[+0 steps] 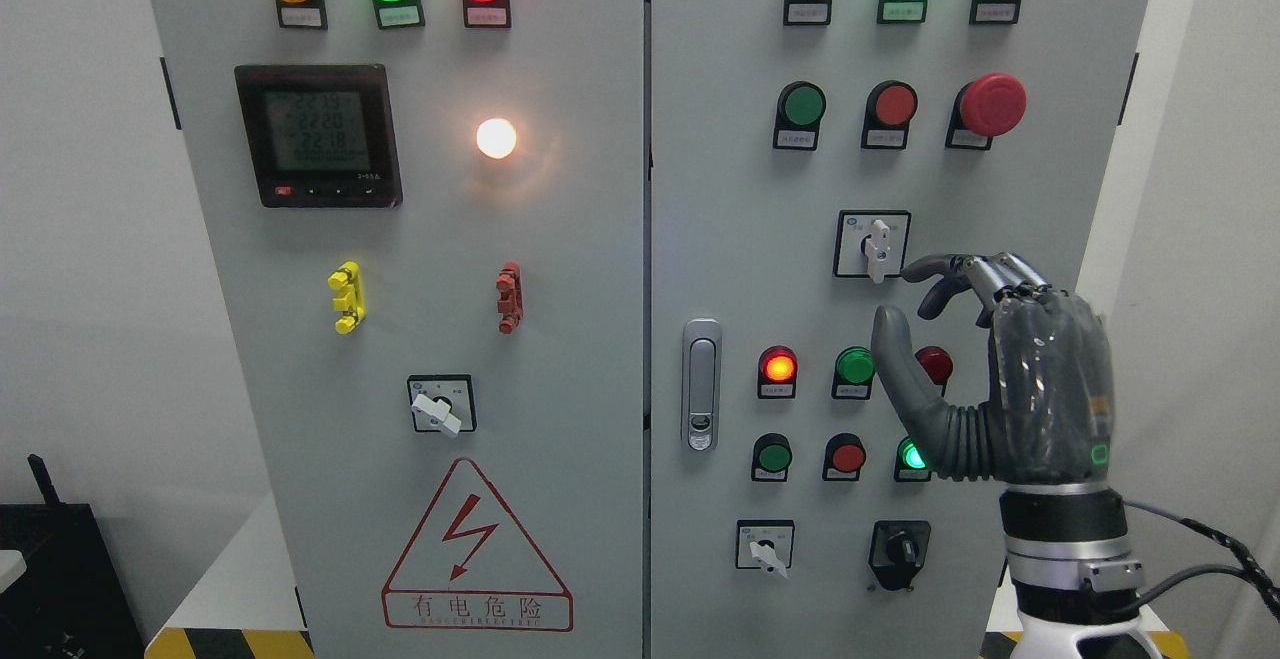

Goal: Rotate and turn off gray switch

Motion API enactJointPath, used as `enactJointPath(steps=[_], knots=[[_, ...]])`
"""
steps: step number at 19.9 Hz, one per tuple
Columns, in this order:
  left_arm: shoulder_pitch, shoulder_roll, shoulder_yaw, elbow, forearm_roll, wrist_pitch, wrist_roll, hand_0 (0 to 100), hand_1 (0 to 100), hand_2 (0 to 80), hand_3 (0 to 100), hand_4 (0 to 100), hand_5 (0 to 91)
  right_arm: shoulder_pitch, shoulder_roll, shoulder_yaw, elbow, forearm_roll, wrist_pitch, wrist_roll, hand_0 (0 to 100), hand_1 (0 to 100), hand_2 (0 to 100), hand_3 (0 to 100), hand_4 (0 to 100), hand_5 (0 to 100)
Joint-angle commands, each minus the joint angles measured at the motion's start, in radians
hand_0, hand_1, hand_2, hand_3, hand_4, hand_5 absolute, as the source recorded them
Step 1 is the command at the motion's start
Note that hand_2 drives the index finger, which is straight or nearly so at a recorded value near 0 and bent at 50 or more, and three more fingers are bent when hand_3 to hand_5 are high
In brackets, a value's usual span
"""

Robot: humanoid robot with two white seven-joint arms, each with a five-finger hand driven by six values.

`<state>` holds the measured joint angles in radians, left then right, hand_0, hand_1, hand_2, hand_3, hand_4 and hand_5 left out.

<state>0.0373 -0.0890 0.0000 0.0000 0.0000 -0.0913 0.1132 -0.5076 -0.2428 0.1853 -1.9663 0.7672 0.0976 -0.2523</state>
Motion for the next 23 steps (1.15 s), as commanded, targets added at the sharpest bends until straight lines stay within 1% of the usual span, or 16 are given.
enactJointPath(steps=[1,2,3,5,9,11,23], knots=[[0.0,0.0,0.032,0.023,-0.008,0.001,-0.004,12,39,0.0,0,0,0.0,0.057,-0.049,-0.084,-0.085,0.001,-0.025,0.034,30,29,0,0,0,0],[0.001,0.0,0.032,0.023,-0.008,0.001,-0.004,12,39,0.0,0,0,0.0,0.06,-0.049,-0.086,-0.089,0.001,-0.032,0.041,21,26,0,0,0,0],[0.0,0.0,0.032,0.023,-0.008,0.001,-0.004,12,39,0.0,0,0,0.0,0.063,-0.05,-0.086,-0.091,0.001,-0.032,0.042,14,25,0,0,0,0],[0.001,0.0,0.032,0.023,-0.008,0.001,-0.004,12,39,0.0,0,0,0.0,0.064,-0.05,-0.087,-0.094,0.003,-0.032,0.045,12,25,0,0,0,0],[0.0,0.0,0.032,0.023,-0.008,0.001,-0.004,12,39,0.0,0,0,0.0,0.066,-0.056,-0.098,-0.094,0.003,-0.03,0.048,10,28,0,0,0,0],[0.0,0.0,0.031,0.023,-0.008,0.001,-0.004,12,39,0.0,0,0,0.0,0.073,-0.056,-0.099,-0.094,0.003,-0.03,0.057,10,29,0,0,0,0],[0.0,0.0,0.032,0.023,-0.008,0.001,-0.004,12,39,0.0,0,0,0.0,0.087,-0.056,-0.102,-0.091,0.003,-0.032,0.057,9,31,0,0,0,0]])
